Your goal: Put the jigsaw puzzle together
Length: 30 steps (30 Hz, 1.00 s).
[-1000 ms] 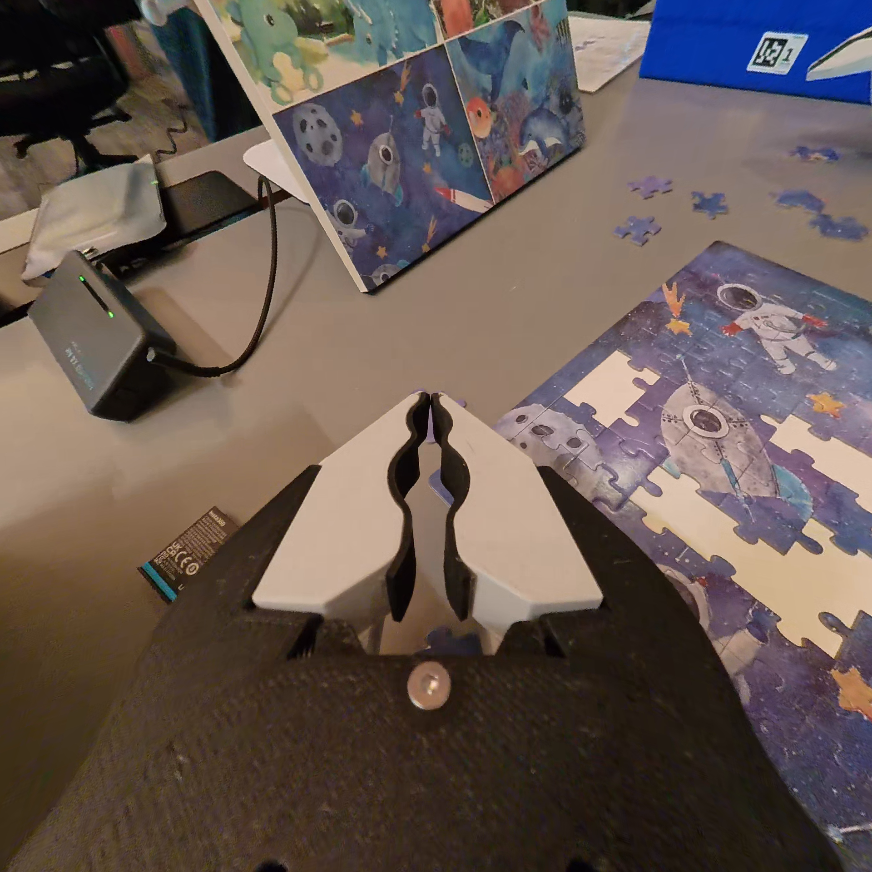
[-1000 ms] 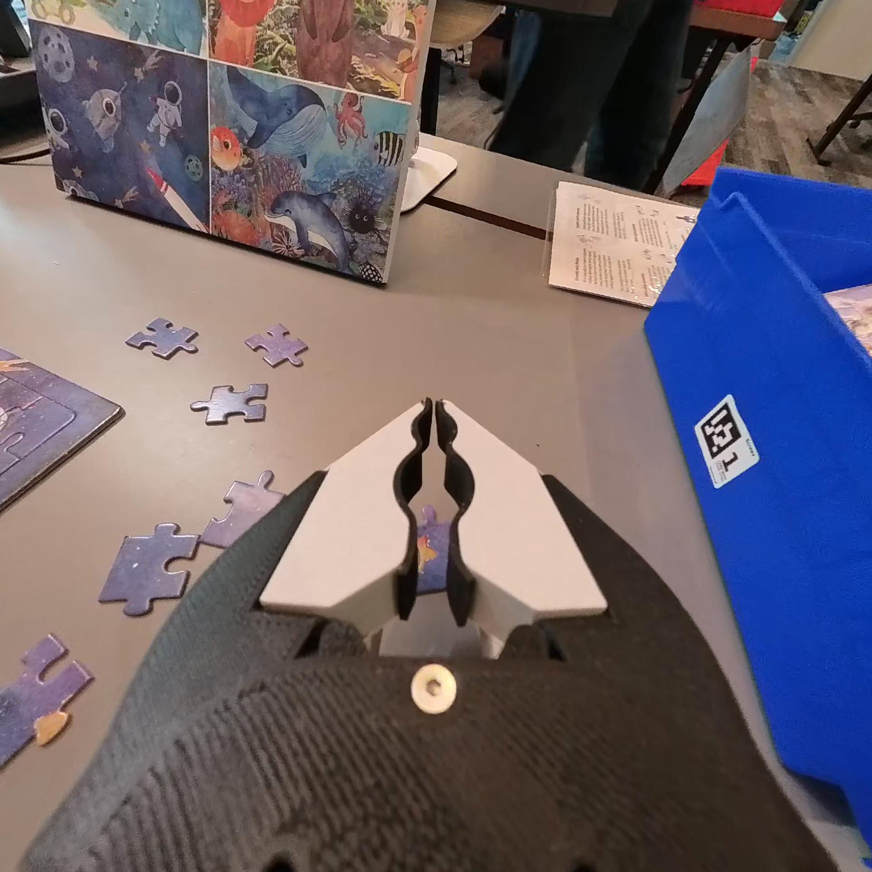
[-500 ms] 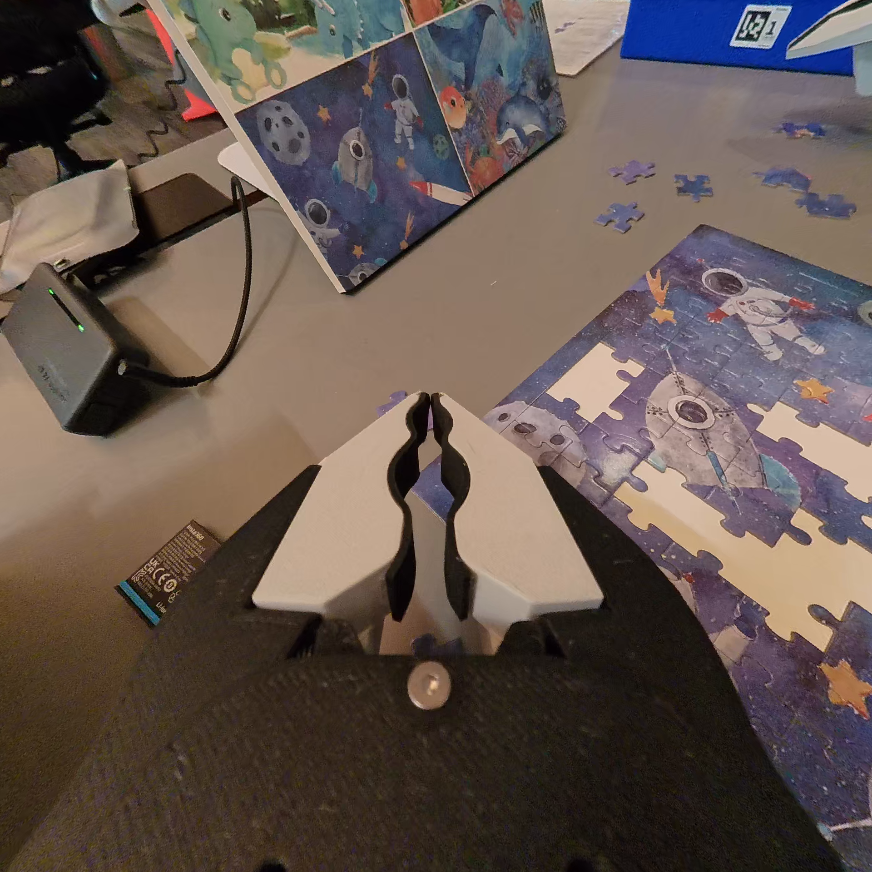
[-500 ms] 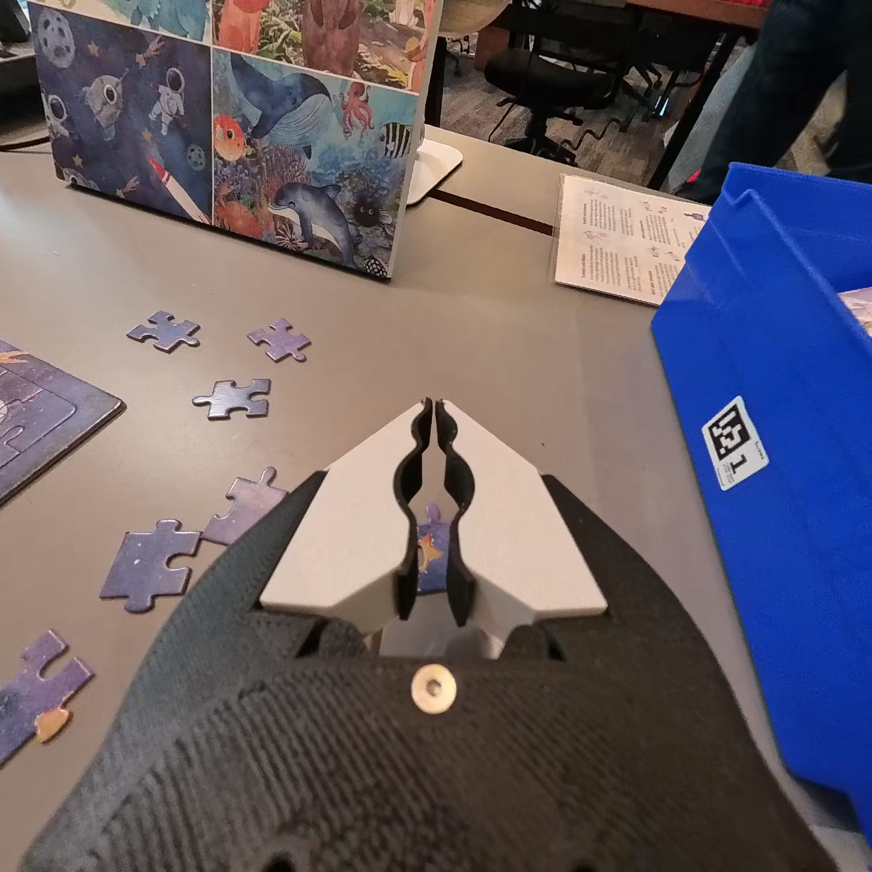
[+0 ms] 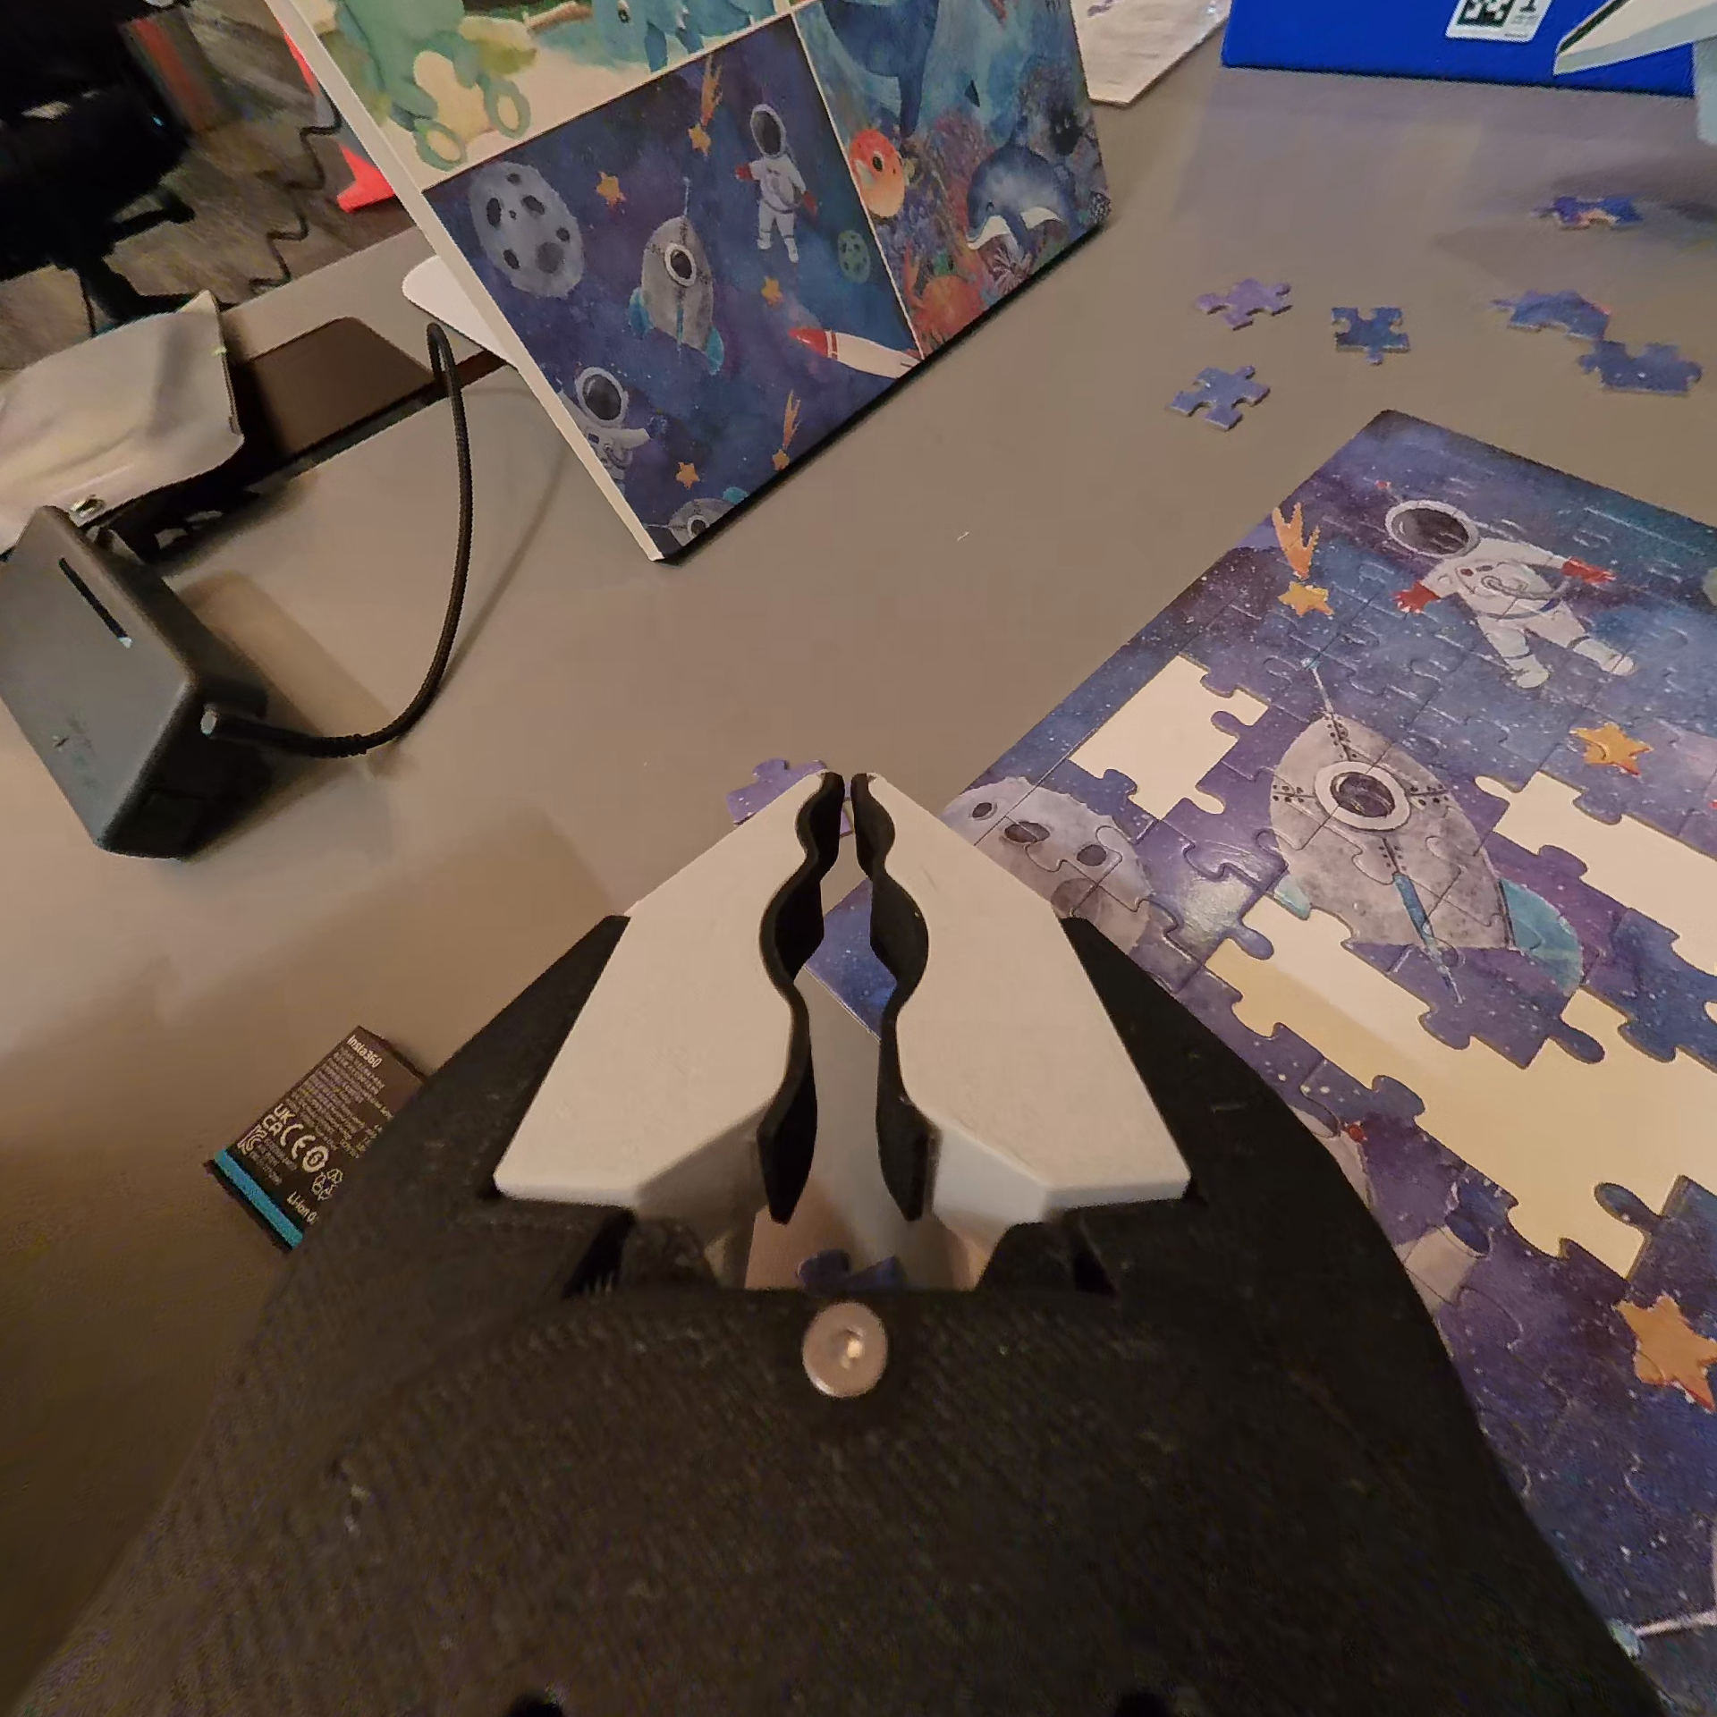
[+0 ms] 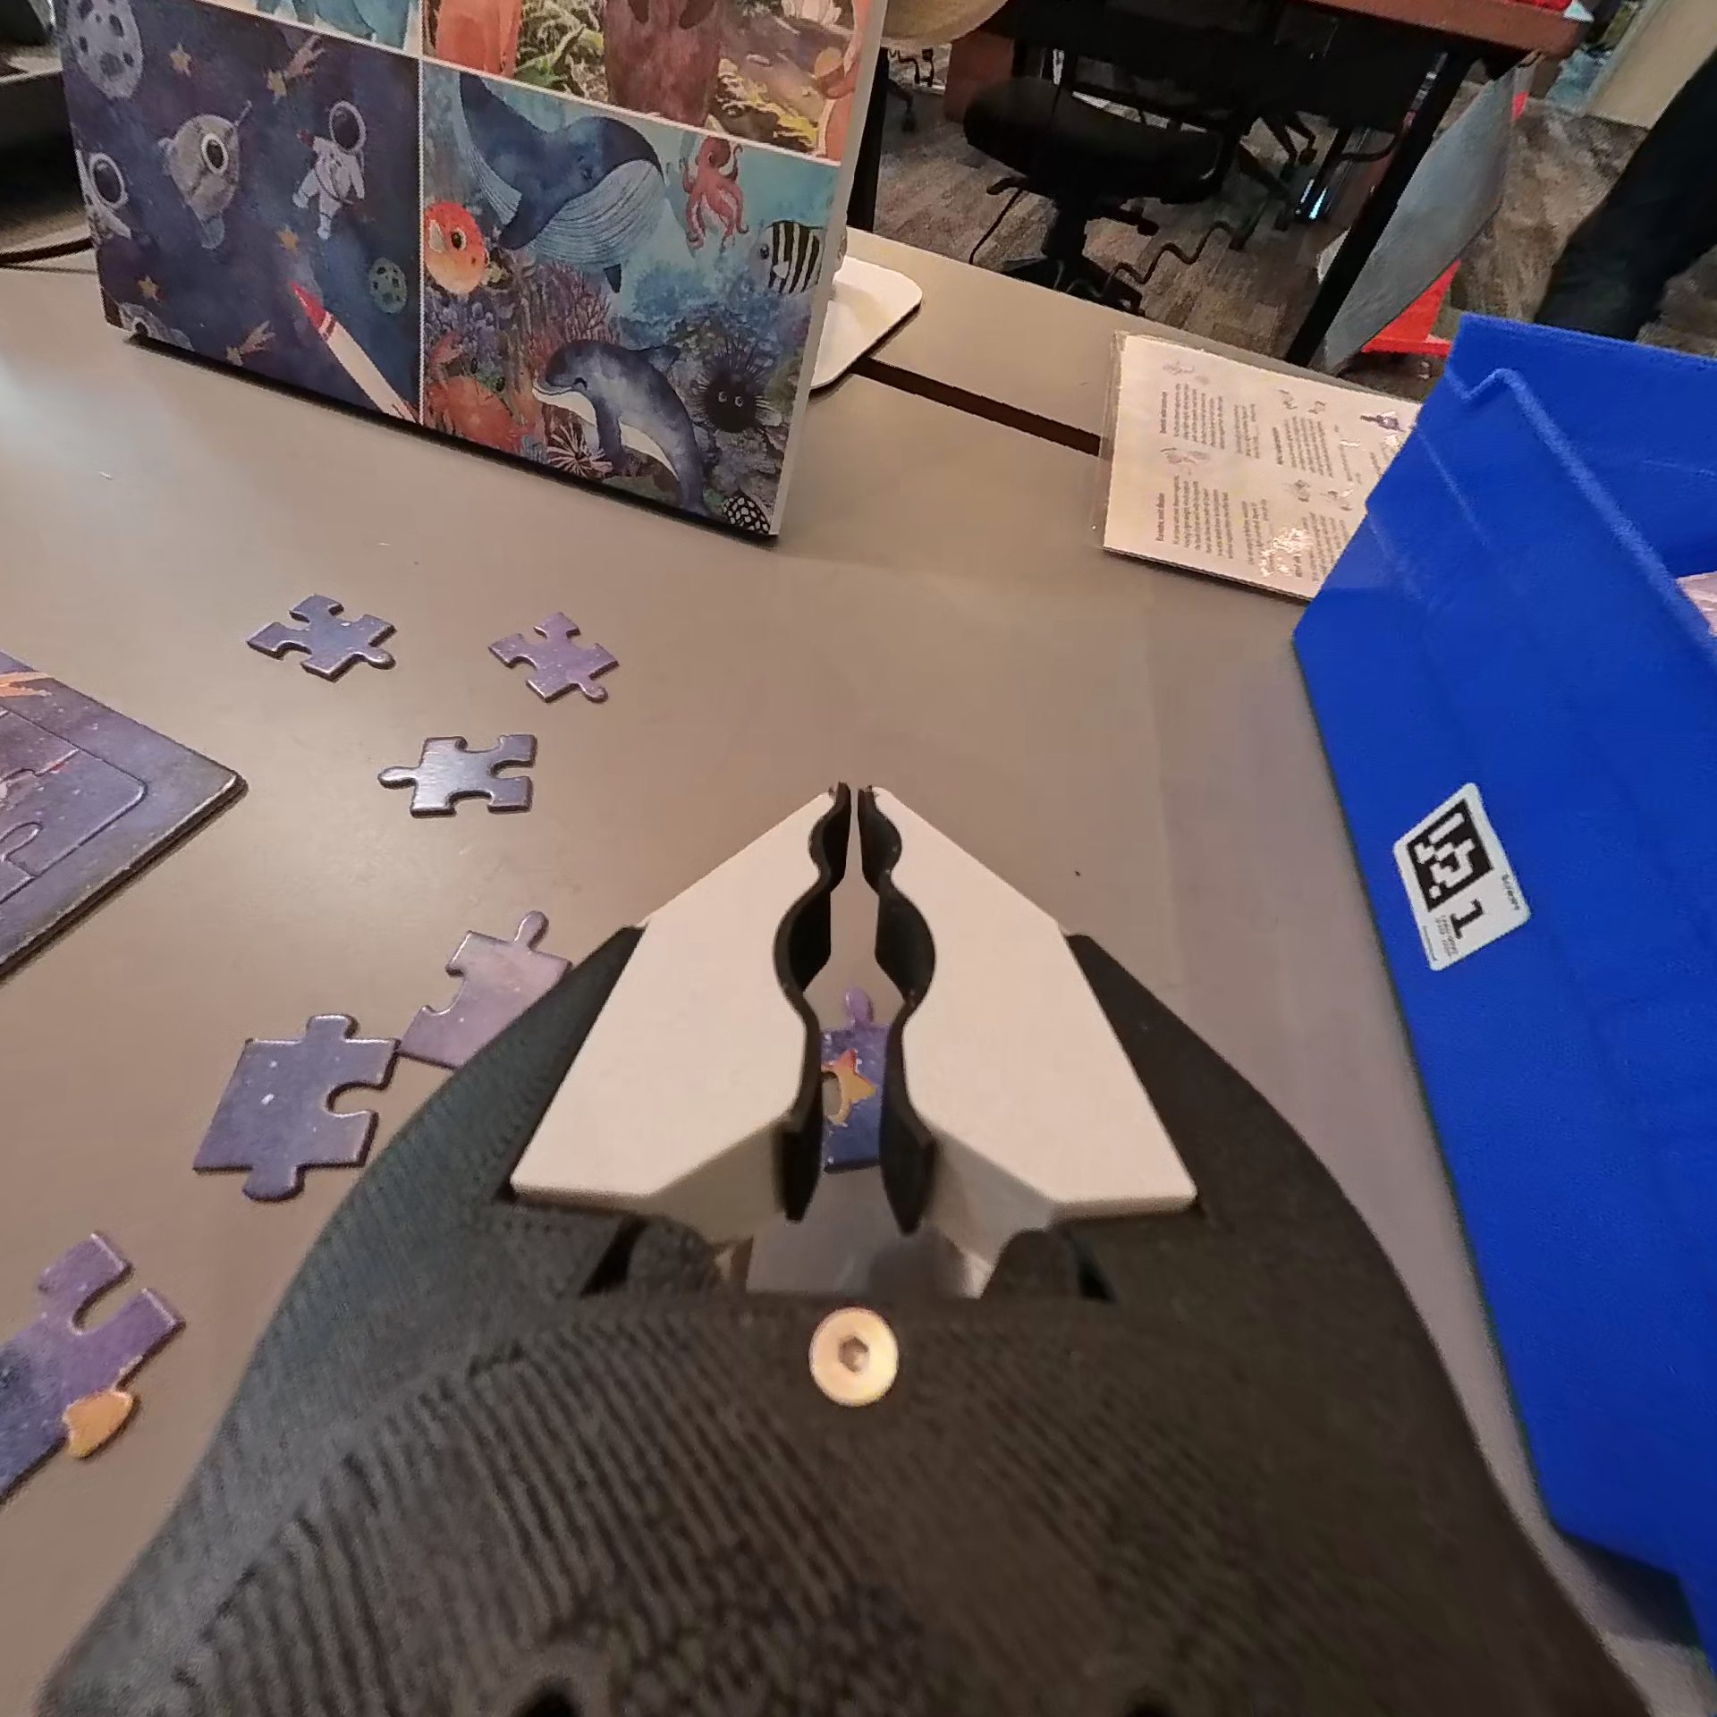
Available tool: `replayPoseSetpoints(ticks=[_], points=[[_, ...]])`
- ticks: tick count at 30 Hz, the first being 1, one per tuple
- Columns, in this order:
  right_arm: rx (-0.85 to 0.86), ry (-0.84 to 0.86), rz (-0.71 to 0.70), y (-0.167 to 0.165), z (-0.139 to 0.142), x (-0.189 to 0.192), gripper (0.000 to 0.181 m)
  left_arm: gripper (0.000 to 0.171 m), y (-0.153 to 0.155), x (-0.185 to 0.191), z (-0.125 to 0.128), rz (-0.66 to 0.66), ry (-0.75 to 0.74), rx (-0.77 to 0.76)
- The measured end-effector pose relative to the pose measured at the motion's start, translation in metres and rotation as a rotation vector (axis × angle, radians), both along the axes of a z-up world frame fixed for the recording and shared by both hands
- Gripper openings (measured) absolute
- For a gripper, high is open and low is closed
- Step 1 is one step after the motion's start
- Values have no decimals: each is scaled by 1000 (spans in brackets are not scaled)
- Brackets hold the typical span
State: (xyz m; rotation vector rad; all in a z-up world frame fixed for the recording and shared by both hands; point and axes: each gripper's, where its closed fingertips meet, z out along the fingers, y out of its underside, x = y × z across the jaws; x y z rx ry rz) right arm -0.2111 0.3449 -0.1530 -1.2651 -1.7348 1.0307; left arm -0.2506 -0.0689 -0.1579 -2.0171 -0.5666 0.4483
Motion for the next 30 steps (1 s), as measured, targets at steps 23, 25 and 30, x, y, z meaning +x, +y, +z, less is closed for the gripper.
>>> replayPoseSetpoints(ticks=[23,25,30], points=[[40,-91,-146,48,-17,13,7,2,2,1,-5,-5,-1,-31],[4,-179,-109,49,-30,21,16,2,2,1,-4,-4,0,-28],[-104,-186,34,37,-26,34,29,2,2,1,-5,-6,-4,-29]])
